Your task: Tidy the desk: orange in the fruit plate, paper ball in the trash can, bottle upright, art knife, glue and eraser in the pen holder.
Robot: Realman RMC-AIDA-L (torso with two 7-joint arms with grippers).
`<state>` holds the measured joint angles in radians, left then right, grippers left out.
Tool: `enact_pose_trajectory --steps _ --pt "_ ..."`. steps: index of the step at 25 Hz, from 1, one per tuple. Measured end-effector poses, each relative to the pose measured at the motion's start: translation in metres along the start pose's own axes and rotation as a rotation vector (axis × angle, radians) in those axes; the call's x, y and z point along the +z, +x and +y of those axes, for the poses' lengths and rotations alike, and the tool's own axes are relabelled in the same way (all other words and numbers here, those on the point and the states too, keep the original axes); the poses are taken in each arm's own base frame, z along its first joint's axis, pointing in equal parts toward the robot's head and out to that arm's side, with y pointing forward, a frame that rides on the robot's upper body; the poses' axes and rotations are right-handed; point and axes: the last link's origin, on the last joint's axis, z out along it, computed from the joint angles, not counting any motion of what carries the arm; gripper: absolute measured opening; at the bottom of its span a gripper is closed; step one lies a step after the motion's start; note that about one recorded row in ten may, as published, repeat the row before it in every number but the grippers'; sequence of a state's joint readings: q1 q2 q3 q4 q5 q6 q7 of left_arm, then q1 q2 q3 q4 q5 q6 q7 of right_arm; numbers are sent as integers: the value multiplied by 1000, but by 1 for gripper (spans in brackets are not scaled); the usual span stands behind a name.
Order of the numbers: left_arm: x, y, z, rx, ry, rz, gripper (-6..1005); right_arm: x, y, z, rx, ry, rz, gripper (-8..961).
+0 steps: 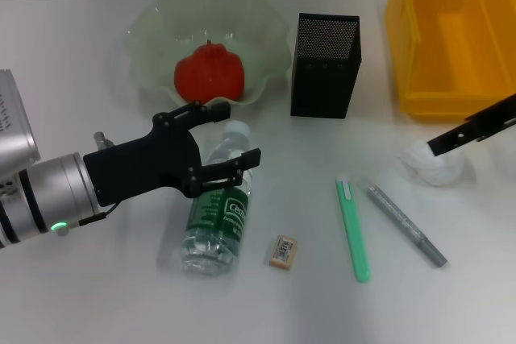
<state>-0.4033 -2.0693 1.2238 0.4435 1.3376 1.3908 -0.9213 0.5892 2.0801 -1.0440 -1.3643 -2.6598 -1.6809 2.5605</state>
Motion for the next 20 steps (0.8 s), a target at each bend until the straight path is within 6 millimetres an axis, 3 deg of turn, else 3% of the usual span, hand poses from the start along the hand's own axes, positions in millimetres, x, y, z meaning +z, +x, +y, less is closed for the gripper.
enact_pose_trajectory --steps 9,20 --pt "-1 0 -2 15 12 -4 843 36 -7 0 -9 34 83 824" --pt "-2 -2 -2 21 21 -4 842 57 -6 3 -14 21 138 668"
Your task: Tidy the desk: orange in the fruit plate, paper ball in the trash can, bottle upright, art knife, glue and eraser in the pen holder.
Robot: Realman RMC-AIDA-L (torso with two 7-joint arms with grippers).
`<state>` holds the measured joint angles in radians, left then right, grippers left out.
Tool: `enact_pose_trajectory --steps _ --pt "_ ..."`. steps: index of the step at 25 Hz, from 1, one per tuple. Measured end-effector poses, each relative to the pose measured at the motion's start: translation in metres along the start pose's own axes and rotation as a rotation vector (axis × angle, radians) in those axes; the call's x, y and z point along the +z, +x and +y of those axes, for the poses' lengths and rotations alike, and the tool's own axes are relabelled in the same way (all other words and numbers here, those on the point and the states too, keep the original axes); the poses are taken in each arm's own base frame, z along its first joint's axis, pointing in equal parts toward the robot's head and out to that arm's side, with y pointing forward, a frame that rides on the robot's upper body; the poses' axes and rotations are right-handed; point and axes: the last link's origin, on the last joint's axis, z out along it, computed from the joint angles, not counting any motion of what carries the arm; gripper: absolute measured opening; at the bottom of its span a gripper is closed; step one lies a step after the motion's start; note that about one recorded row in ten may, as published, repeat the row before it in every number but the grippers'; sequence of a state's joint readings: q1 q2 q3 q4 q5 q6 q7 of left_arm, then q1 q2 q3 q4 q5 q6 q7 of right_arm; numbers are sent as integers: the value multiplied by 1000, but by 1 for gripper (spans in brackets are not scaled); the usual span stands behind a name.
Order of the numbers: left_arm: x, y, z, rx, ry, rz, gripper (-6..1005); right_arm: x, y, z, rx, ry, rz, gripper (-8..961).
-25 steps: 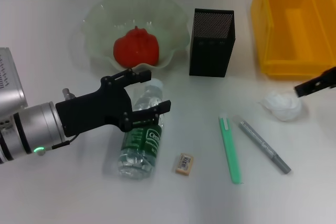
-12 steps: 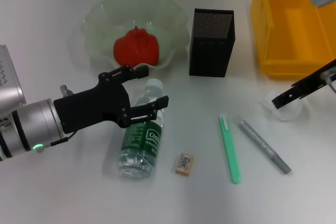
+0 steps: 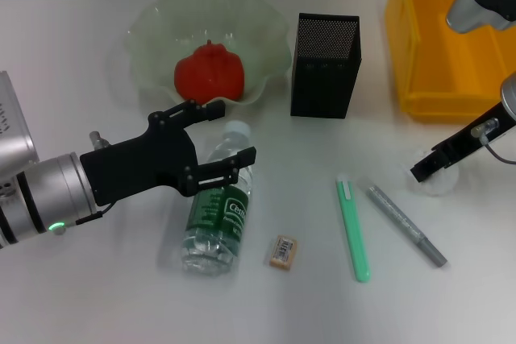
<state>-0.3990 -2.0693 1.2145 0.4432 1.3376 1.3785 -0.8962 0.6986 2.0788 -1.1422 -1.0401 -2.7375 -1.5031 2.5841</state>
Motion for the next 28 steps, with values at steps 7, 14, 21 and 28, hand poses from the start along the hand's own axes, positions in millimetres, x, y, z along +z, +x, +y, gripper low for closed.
enact_pose_trajectory --steps 7,14,21,28 --pt "-2 -1 0 -6 11 2 842 -27 -6 -2 -5 25 -66 571" --pt "-2 1 -2 -1 13 10 843 -120 -24 -17 8 178 -358 541" --pt "-1 2 0 -2 4 19 843 -86 -36 -52 44 211 -423 560" --pt "-1 6 -1 0 -1 34 842 -70 -36 -60 70 219 -421 702"
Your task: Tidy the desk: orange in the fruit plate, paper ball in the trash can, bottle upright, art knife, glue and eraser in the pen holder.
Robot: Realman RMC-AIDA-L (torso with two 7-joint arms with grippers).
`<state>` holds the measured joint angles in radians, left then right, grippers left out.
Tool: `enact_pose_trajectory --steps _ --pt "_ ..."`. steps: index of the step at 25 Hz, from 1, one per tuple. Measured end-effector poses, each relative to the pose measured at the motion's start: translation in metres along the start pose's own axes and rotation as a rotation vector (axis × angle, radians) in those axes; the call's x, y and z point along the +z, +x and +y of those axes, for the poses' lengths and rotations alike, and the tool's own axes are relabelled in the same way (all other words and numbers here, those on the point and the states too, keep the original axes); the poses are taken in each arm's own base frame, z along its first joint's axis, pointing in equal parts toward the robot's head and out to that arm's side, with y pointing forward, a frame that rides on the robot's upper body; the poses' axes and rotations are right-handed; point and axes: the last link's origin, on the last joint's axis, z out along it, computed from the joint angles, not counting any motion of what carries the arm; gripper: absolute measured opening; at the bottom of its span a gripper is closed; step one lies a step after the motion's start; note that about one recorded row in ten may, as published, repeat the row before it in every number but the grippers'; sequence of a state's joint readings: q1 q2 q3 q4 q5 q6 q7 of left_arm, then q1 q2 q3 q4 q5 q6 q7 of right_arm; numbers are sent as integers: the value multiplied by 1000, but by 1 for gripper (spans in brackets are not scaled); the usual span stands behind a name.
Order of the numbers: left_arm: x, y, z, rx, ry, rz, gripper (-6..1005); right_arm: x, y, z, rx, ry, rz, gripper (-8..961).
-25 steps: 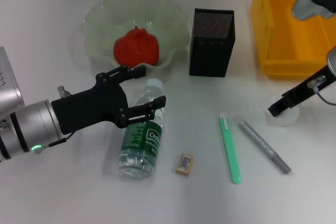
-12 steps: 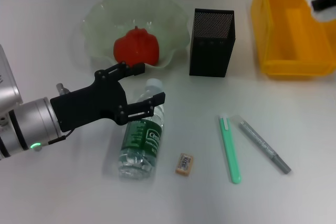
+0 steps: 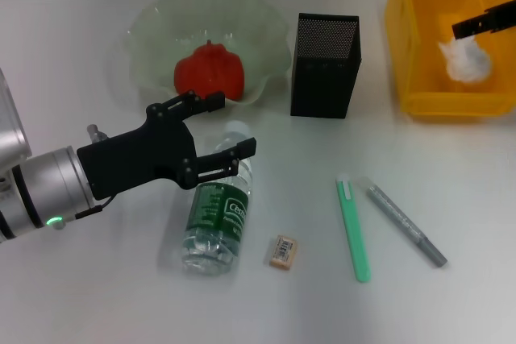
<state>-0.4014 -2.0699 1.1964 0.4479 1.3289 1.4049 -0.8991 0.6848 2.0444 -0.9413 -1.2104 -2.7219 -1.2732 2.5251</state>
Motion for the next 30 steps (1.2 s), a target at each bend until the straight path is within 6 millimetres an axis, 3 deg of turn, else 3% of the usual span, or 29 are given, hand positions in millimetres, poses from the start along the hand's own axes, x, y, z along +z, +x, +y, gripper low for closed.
enact_pose_trajectory --steps 2,7,14,17,18,19,23,27,30 --pt "0 1 0 -1 -3 5 843 -9 0 1 1 5 -42 769" --pt "0 12 2 -21 -31 38 843 -38 16 12 -34 -77 -210 815" --pt "-1 42 4 -102 -44 -26 842 -65 92 44 -203 -370 -526 843" --pt "3 56 7 -130 20 -115 842 -63 125 51 -244 -437 -568 843" --pt "5 59 8 -153 61 -167 841 -58 146 53 -263 -469 -551 843" --pt "5 59 8 -153 61 -167 841 -58 146 53 -263 -469 -551 843" --pt "21 72 22 -248 184 -339 841 -41 189 63 -297 -544 -530 843" --pt "37 72 28 -399 292 -460 840 -35 203 69 -305 -579 -538 843" --pt "50 69 28 -407 341 -536 839 -33 209 72 -304 -594 -563 843"
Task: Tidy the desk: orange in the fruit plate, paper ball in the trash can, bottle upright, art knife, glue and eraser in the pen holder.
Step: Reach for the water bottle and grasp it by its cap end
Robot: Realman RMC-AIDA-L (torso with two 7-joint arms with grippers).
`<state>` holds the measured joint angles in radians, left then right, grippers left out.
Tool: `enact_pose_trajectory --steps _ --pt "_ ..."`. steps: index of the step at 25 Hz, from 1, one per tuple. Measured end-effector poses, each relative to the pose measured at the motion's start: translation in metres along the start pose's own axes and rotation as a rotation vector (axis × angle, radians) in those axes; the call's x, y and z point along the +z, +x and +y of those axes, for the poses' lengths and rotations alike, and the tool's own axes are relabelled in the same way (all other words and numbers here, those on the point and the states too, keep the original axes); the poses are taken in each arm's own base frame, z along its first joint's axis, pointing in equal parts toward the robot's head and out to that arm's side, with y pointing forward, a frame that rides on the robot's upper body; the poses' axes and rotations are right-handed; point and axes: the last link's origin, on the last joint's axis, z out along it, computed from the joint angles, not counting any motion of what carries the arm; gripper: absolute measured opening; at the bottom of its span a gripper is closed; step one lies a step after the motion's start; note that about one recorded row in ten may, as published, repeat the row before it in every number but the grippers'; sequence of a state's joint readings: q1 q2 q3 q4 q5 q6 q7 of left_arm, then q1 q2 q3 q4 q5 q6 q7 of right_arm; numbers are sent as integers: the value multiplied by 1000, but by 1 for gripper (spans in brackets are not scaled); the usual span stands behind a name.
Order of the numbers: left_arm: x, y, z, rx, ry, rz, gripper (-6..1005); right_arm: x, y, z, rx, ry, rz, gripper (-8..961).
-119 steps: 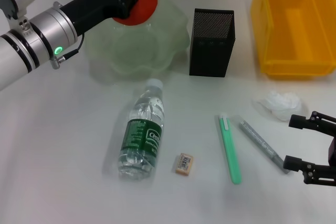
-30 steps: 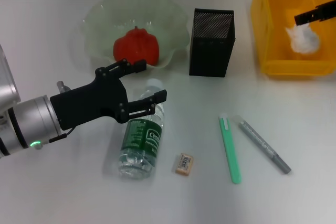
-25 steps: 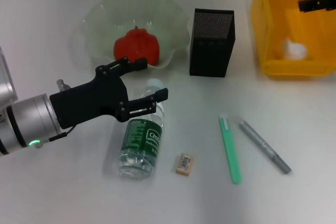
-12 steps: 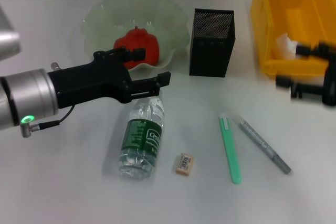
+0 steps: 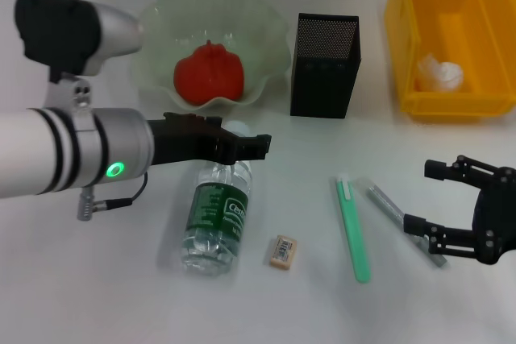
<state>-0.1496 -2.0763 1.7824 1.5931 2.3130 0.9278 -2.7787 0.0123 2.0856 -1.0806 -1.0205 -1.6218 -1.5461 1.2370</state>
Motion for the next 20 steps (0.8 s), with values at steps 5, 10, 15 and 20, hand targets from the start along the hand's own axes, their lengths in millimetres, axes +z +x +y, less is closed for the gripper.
enact_pose_trajectory --steps 5,10,15,20 --pt "13 7 1 1 34 -40 838 -1 6 4 -7 -13 -12 843" --pt "24 9 -3 6 36 -65 837 -10 16 8 -47 2 -43 842" --pt "32 8 -7 2 38 -91 837 -18 24 10 -34 33 -83 842" --pt "35 10 -9 4 41 -97 836 -18 28 11 -18 41 -90 842"
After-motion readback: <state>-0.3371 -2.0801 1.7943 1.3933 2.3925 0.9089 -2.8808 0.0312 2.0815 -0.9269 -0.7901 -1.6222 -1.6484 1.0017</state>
